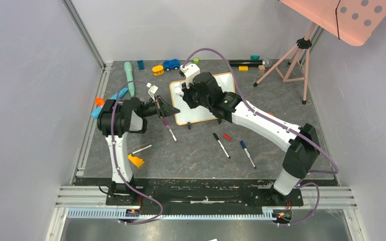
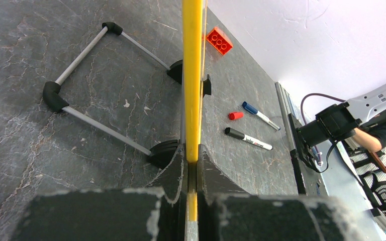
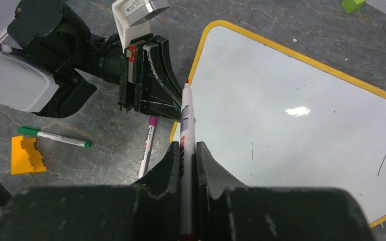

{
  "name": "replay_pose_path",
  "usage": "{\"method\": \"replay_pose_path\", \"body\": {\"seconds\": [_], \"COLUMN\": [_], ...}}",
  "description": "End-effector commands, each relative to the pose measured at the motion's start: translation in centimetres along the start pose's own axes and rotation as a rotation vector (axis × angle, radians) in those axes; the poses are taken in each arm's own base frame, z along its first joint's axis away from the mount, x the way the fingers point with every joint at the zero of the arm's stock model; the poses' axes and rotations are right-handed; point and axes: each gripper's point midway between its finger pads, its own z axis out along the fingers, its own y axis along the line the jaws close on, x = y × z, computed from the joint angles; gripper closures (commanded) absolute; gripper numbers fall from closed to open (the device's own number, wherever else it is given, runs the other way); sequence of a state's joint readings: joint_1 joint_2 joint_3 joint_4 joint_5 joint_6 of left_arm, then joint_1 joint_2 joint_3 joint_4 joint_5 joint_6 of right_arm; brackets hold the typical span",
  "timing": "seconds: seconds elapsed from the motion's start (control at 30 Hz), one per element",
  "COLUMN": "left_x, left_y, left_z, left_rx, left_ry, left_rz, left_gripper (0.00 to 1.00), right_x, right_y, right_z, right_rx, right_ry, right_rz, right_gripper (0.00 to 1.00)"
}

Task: Write a sentence on the whiteboard

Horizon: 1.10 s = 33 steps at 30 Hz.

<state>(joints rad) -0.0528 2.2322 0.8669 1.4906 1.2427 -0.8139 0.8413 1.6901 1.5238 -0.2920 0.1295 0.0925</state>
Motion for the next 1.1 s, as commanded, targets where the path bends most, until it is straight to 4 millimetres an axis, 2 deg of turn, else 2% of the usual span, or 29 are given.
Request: {"method": "replay_pose_path", "body": {"seconds": [0.0,0.57,1.07], "left_x": [1.3,1.3,1.3], "left_y": [-1.0,-1.1,-1.1], "left_z": [0.4,0.4,0.4], "left_rx": [0.076,0.076,0.076], "left_ry": [0.054,0.053,0.053], "left_rz": [0.079,0.080,0.081], "left_gripper": [0.98,0.98,0.98], "right_x": [-2.5,-2.6,-2.0], "right_y": [0.3,-0.6,-0.3], "right_z": [0.0,1.3,1.7], "right_rx": [-0.012,0.034,0.010], "right_ry": [-0.084,-0.070,-0.055], "right_rz": [0.011,-0.012,0.000], "right_gripper": [1.00,1.00,1.00]}}
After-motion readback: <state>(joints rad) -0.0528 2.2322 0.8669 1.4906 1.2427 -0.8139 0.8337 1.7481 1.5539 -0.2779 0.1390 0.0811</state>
